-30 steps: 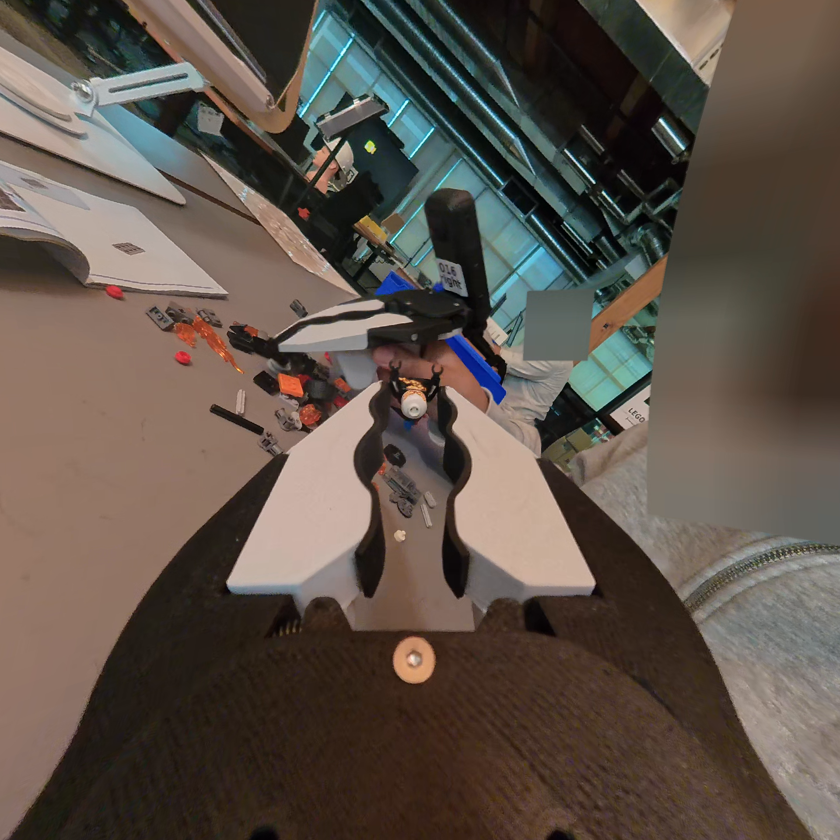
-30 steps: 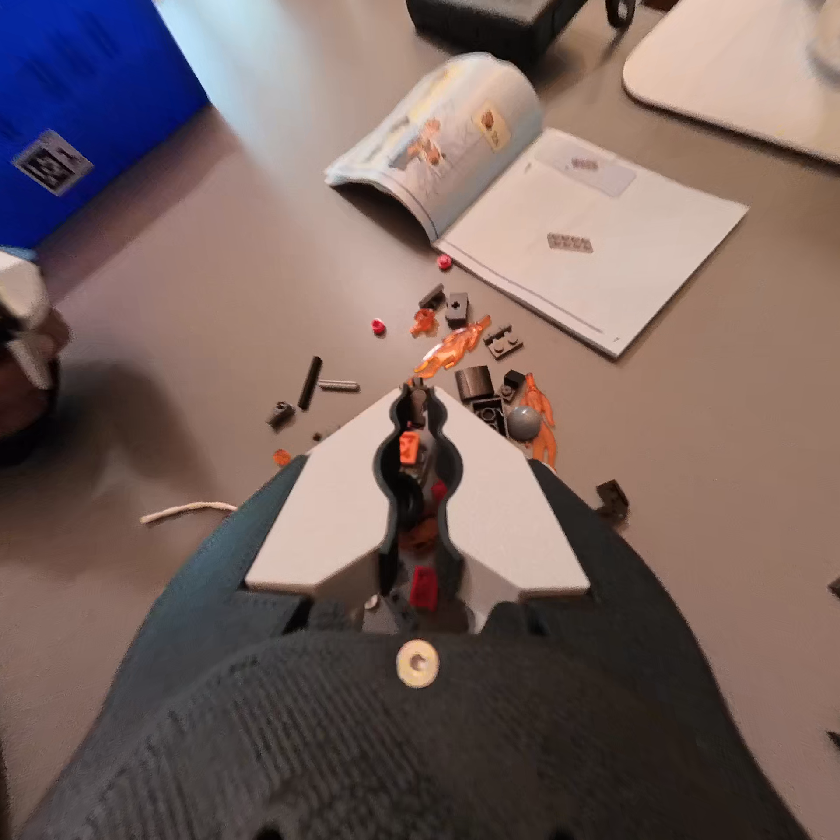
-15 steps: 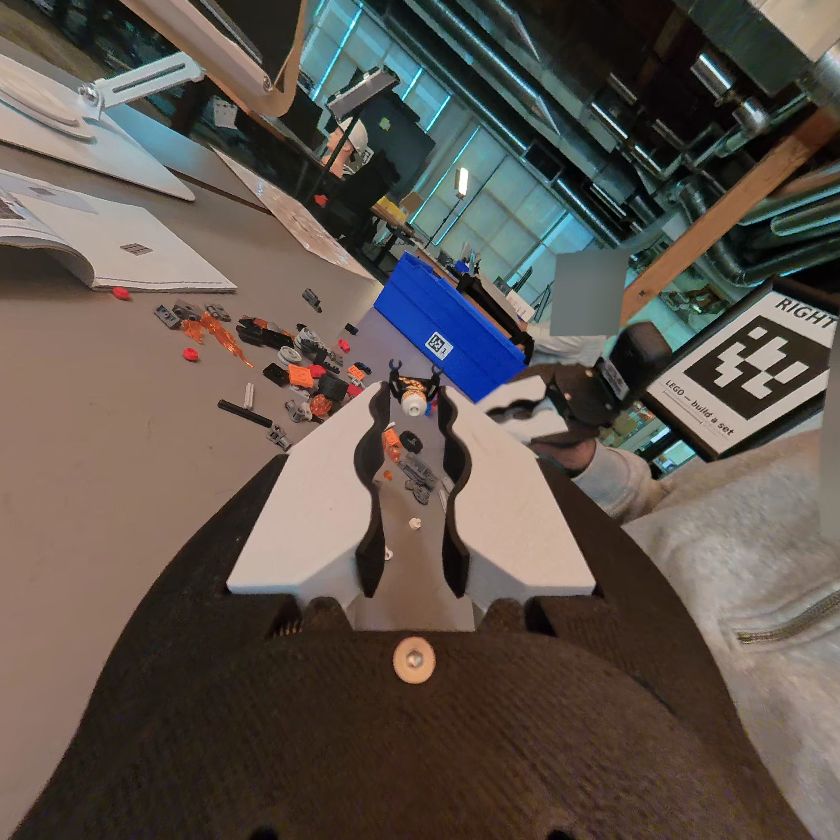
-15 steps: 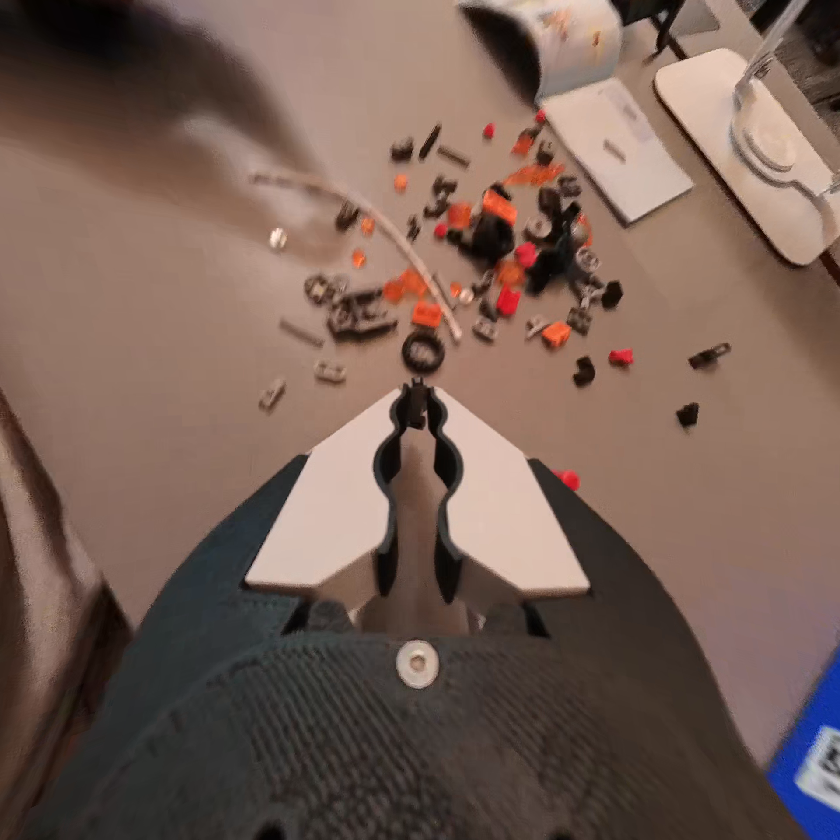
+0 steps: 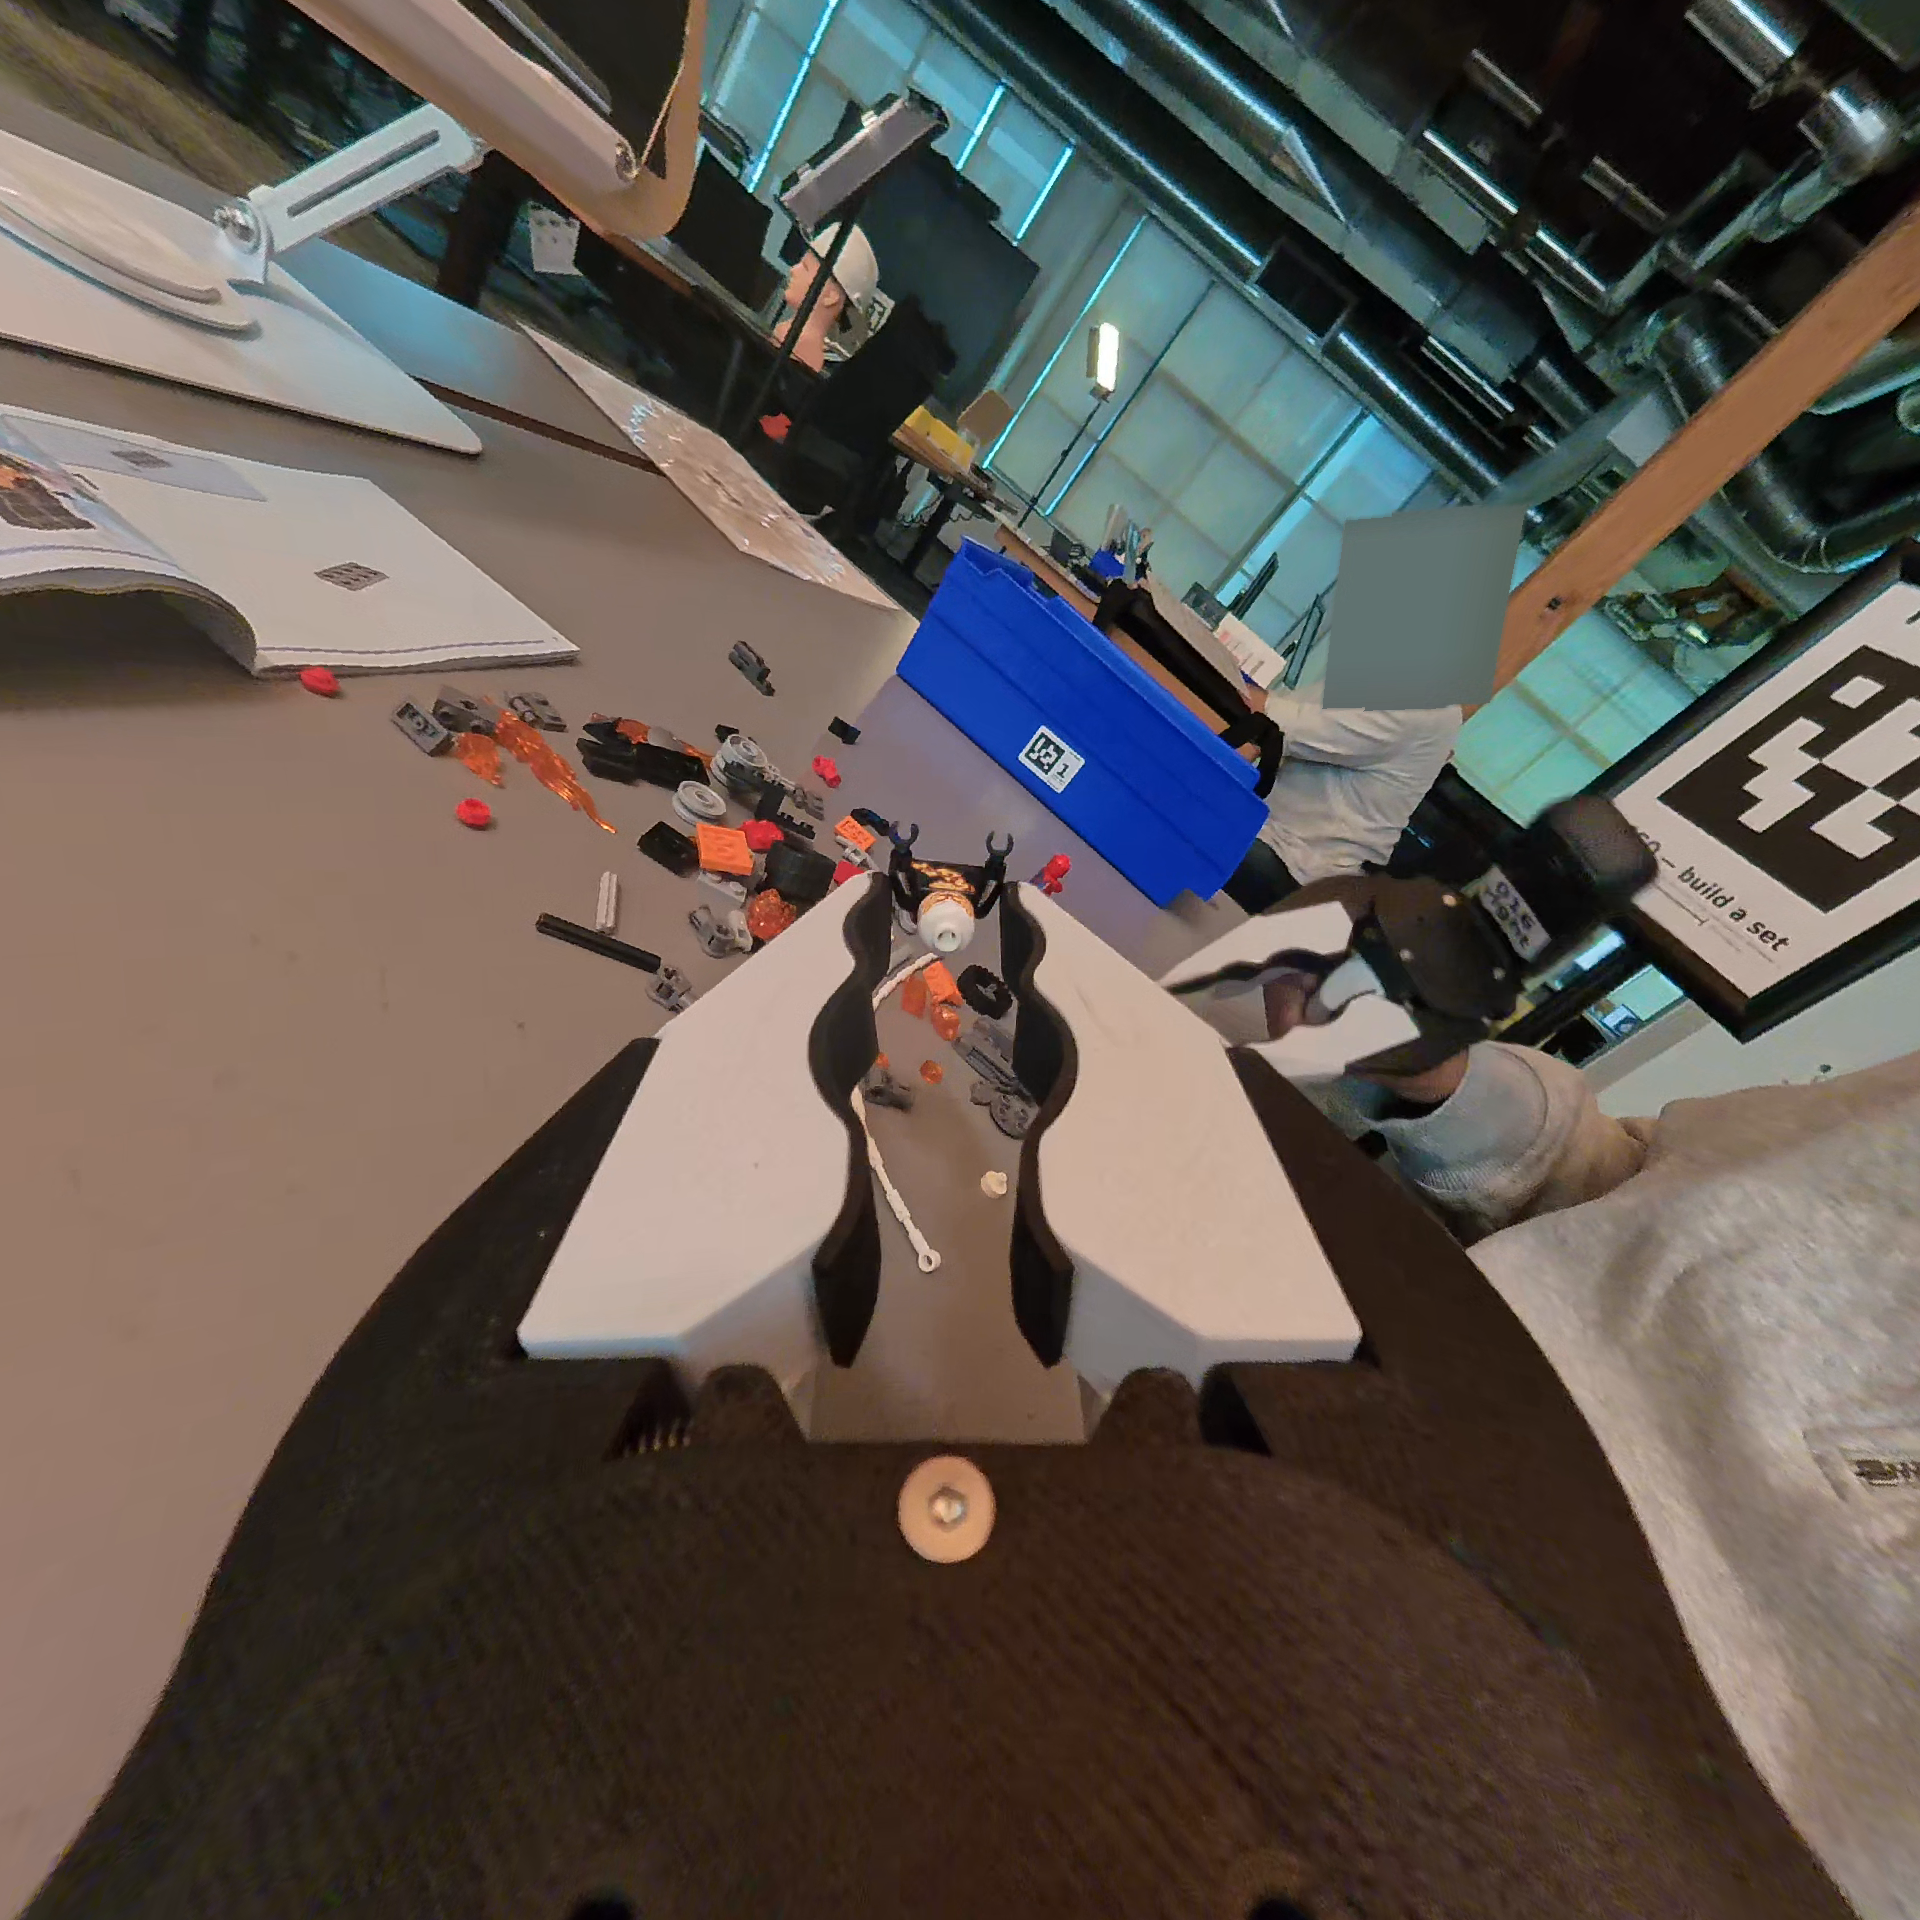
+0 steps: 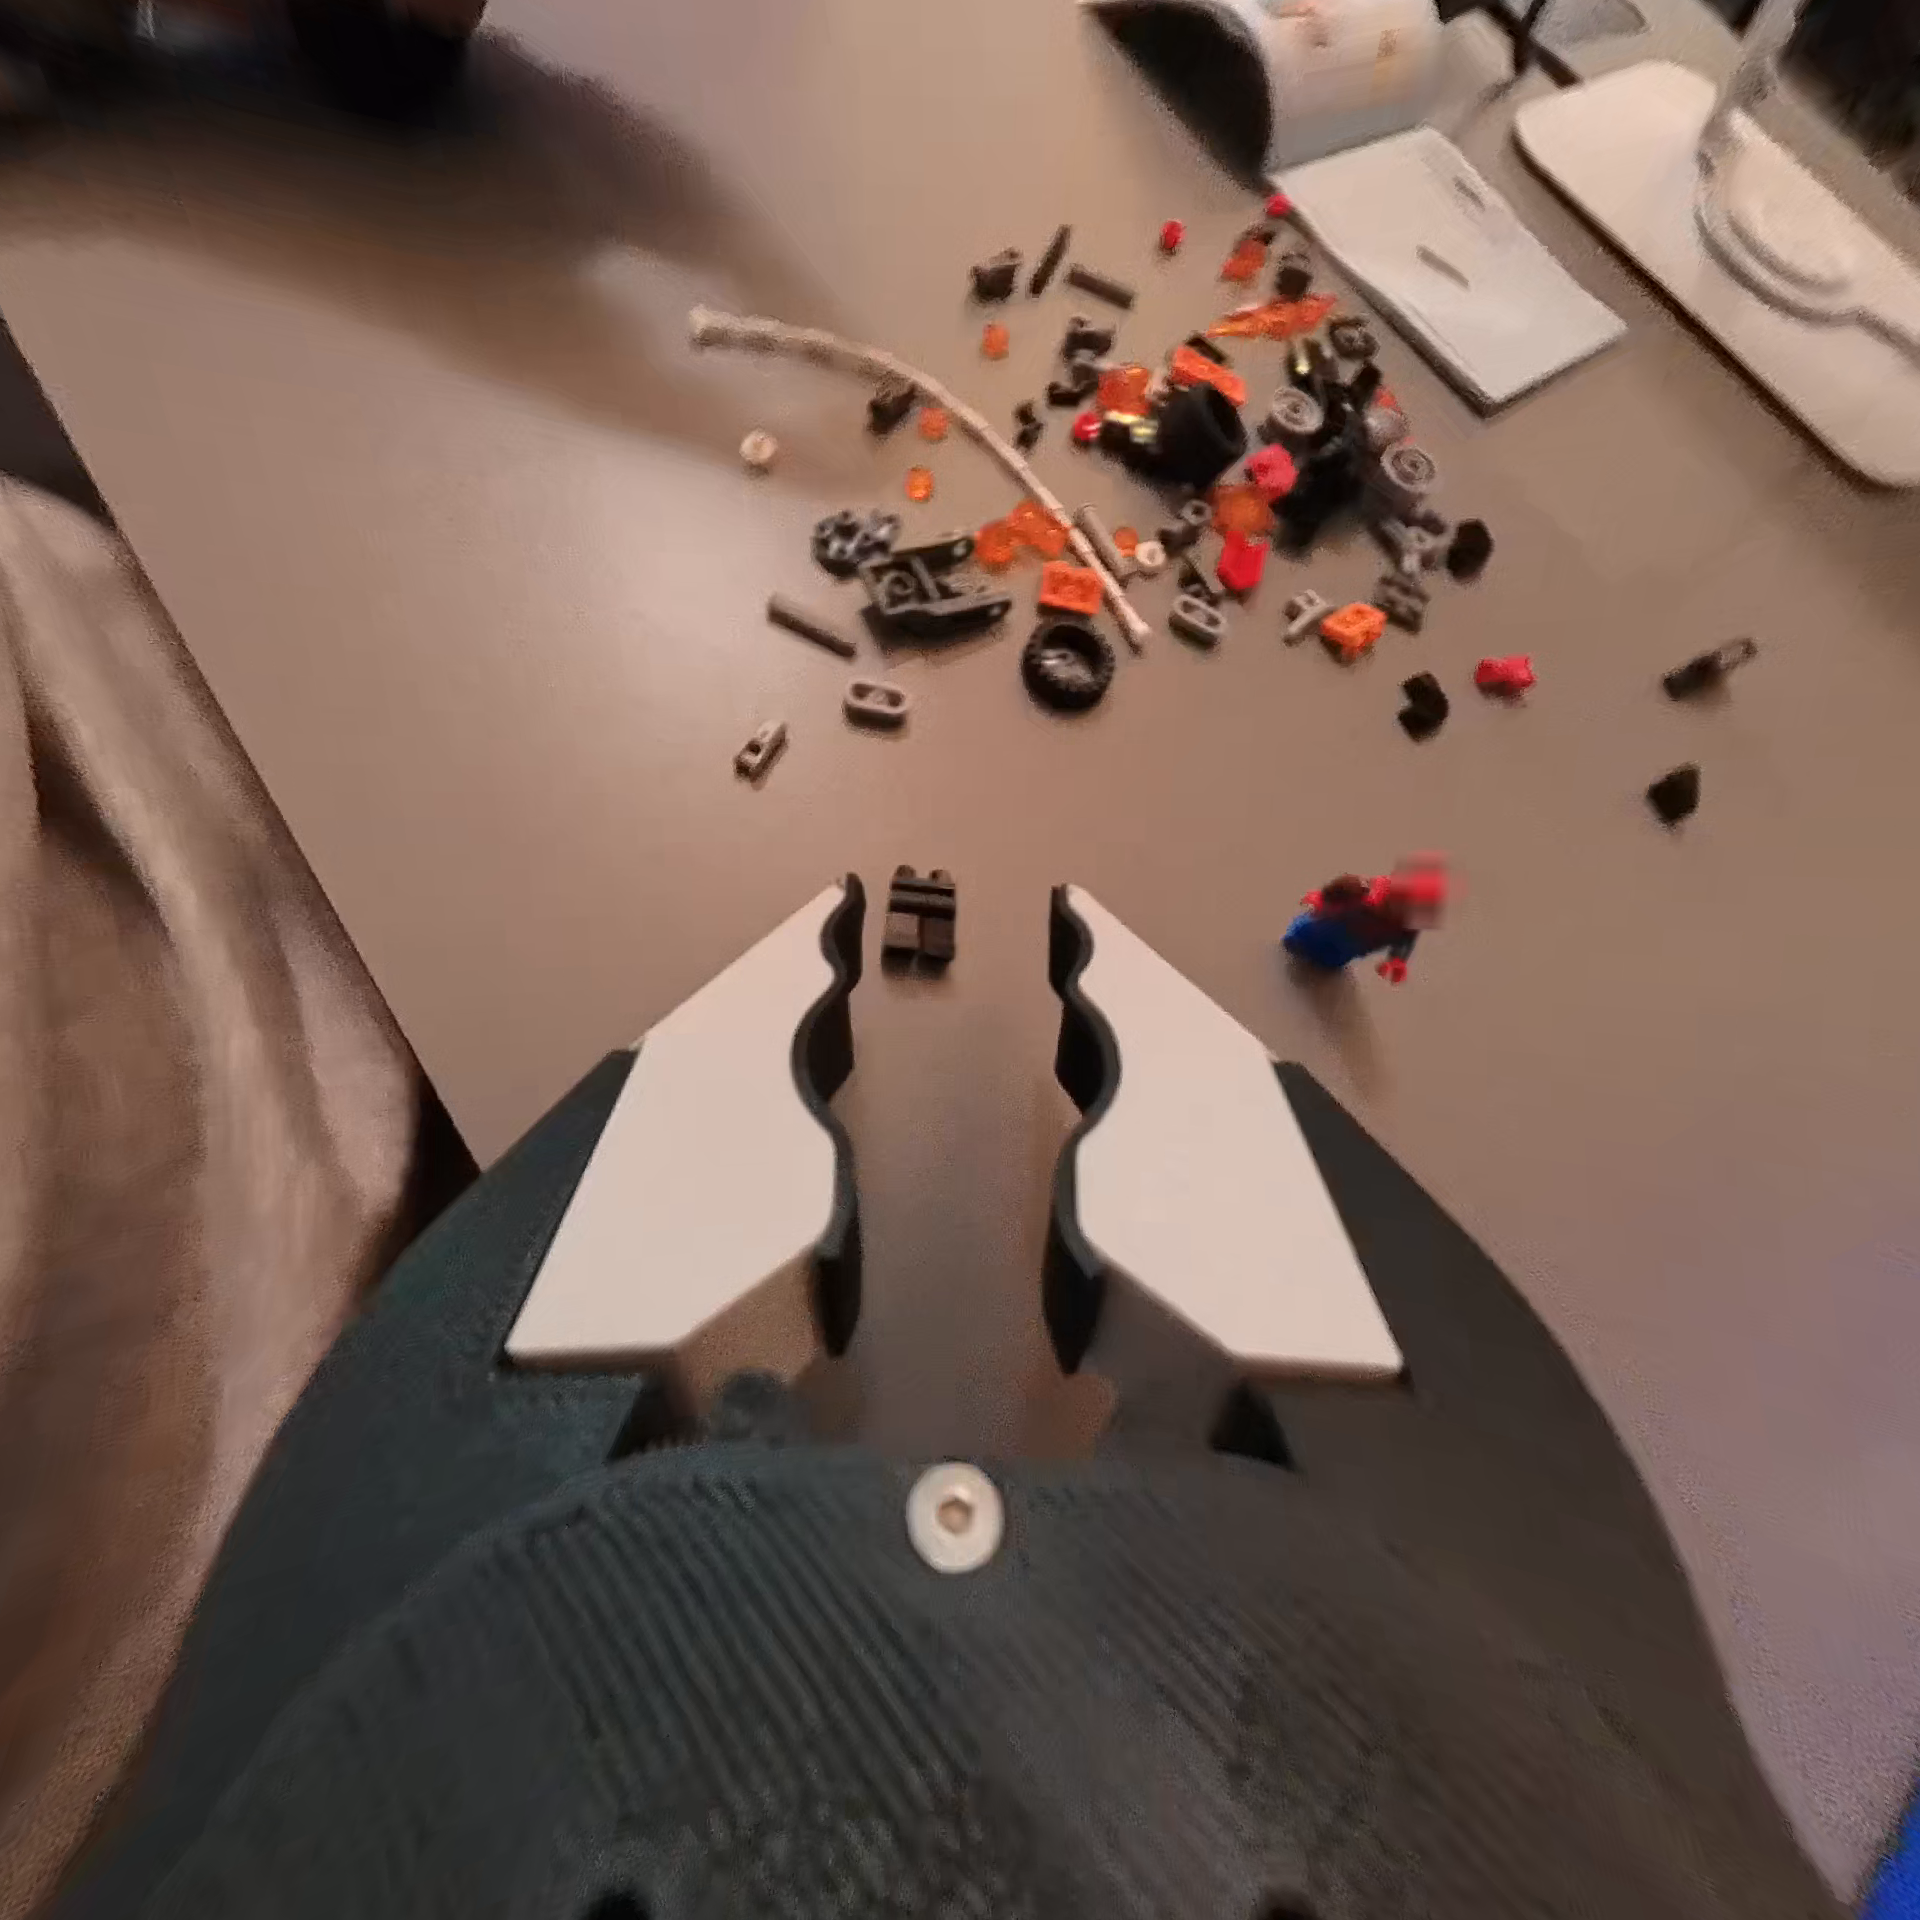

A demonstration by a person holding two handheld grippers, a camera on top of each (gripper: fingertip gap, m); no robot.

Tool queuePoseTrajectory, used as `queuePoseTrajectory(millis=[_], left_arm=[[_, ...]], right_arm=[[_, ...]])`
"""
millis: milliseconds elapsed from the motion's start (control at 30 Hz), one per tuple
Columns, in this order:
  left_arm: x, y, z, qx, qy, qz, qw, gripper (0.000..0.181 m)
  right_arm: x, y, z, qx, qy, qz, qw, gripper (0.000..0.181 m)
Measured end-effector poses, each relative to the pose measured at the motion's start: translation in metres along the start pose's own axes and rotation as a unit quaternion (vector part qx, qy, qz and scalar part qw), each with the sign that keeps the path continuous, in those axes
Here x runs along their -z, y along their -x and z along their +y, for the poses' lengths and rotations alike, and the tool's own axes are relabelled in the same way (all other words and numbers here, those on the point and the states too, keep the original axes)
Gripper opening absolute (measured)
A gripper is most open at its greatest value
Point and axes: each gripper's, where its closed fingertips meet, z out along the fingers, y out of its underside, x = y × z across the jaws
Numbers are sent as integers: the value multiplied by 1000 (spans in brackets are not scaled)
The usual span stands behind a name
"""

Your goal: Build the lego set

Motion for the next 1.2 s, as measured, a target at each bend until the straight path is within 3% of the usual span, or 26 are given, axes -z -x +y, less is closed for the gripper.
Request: queuePoseTrajectory(millis=[33, 167, 367, 533, 700, 767, 867, 1033, 1200], left_arm=[[0, 0, 0, 0, 0, 1, 1000, 18], [-2, -4, 1, -1, 2, 13, 1000, 18], [-7, -23, 4, 14, 10, 77, 997, 17], [-15, -39, 18, -3, 52, 113, 992, 18], [-19, -58, 31, -37, 83, 148, 985, 17], [-20, -66, 34, -51, 90, 166, 981, 17], [-20, -76, 38, -69, 99, 185, 975, 17], [-17, -90, 41, -64, 104, 226, 966, 17], [-18, -93, 46, -69, 117, 237, 962, 17]], right_arm=[[2, -4, -1, -39, -8, -7, 999, 35], [-4, 1, 6, -122, -15, -44, 991, 34], [-17, 4, 18, -107, 25, -37, 993, 16], [-24, 4, 9, -117, 16, -59, 991, 14], [-14, 5, -51, -127, -101, -87, 983, 13], [-7, 8, -86, -144, -160, -121, 969, 13], [-8, 20, -119, -154, -193, -184, 951, 13], [-12, 35, -139, -160, -194, -277, 927, 13], [-21, 40, -134, -116, -149, -286, 939, 13]])
